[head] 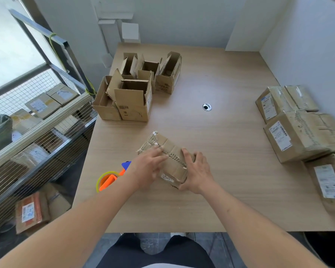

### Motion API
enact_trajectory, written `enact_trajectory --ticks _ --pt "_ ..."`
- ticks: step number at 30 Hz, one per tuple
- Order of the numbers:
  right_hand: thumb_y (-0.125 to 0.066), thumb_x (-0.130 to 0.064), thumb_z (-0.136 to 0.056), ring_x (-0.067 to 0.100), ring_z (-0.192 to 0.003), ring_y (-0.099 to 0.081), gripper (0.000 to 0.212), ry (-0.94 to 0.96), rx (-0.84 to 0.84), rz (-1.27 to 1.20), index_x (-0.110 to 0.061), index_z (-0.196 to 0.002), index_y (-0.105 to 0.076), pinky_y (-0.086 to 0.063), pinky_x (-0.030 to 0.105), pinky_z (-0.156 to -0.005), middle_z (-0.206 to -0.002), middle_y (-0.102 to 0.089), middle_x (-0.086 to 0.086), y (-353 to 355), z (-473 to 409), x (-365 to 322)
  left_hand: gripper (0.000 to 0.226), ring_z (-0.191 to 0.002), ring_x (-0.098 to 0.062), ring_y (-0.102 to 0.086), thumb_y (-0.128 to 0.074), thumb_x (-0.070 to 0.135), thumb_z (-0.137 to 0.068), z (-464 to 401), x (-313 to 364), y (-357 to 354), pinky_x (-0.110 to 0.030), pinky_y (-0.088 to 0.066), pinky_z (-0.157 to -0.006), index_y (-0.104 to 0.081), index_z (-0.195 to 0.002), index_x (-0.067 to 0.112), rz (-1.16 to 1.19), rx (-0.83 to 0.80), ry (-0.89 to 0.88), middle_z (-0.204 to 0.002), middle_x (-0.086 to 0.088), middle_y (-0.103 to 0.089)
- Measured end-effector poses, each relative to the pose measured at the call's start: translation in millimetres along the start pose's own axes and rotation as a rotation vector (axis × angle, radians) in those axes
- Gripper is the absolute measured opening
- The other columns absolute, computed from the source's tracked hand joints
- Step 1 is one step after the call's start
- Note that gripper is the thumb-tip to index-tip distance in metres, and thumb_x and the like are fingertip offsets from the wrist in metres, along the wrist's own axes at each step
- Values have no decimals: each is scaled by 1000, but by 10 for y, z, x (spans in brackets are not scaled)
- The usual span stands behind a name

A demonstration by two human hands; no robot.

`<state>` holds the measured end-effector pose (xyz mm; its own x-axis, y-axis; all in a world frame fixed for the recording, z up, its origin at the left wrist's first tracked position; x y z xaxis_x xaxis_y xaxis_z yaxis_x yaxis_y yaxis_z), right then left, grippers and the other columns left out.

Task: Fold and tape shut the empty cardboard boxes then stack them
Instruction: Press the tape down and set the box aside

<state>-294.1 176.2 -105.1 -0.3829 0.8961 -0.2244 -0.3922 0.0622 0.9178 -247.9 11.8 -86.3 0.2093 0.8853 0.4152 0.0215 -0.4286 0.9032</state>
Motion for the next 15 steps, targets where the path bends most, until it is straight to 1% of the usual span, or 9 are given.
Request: enact_trajectory --ticks 1,3,4,5,7,9,12,13,15 --pt "-91 -54 -50 31 -125 -35 142 24 -21 27 -35 -157 1 -36 41 -111 -136 -23 10 -2 -9 -14 63 -143 -37 -45 -82 12 -80 8 -72 -24 -52 -47 -110 -63 -139 21 -33 -68 58 -155 -12 -47" --pt "-92 -49 -55 33 -132 -31 140 57 -62 70 -37 -158 3 -33 41 -114 -143 -20 11 -18 -43 -21 61 -156 -30 -19 -65 34 -97 59 -202 -86 -48 -24 -125 -42 -154 36 -84 -196 172 -169 -4 -21" --pt "-92 -45 -58 34 -139 -27 138 61 -74 80 -39 -158 3 -31 42 -117 -150 -17 12 -16 -65 -7 60 -157 -27 -11 -57 42 -101 87 -248 -115 -45 -14 -128 -34 -157 41 -111 -245 206 -171 0 -12" --pt "-91 -39 -64 36 -146 -20 134 59 -76 90 -40 -159 4 -27 43 -121 -158 -11 12 -3 -87 19 60 -158 -25 -8 -52 46 -102 110 -253 -121 -43 -10 -127 -30 -157 44 -135 -277 219 -172 2 -7" --pt "-81 -16 -78 35 -155 -3 120 46 -43 141 -41 -160 3 -19 43 -125 -168 4 11 62 -116 76 60 -155 -28 -13 -52 49 -101 144 -194 -110 -43 -14 -126 -31 -157 46 -152 -285 204 -171 1 -9" --pt "-73 3 -79 35 -156 -4 113 30 37 182 -38 -161 -6 -22 42 -123 -169 5 12 171 -99 106 58 -150 -32 -20 -54 51 -100 180 -128 -99 -43 -20 -123 -36 -155 44 -136 -277 195 -169 0 -17" --pt "-72 10 -74 34 -148 -25 110 53 121 169 -30 -161 -18 -35 40 -115 -164 -14 13 235 14 97 60 -141 -33 -32 -47 60 -95 227 -81 -87 -45 -30 -120 -44 -152 40 -129 -263 189 -159 -2 -34" --pt "-72 9 -75 35 -148 -25 110 79 121 169 -27 -162 -16 -35 39 -115 -164 -15 15 191 44 91 63 -137 -33 -36 -43 63 -91 239 -69 -72 -46 -34 -117 -47 -150 40 -130 -257 183 -155 -3 -40" --pt "-69 5 -79 39 -155 -9 114 132 95 198 -22 -164 2 -25 41 -122 -168 -2 21 56 85 80 68 -132 -32 -40 -39 64 -84 276 -73 -53 -46 -36 -115 -52 -146 39 -139 -261 167 -148 -4 -45"
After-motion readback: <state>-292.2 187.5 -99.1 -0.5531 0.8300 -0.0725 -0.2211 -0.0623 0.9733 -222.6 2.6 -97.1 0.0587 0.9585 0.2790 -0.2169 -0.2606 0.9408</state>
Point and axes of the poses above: each hand's wrist, its own z-axis away from the middle knuckle, its own y-axis out of the back of the hand, x = y × z, the point moved 9 cm from there along -z, towards the middle knuckle
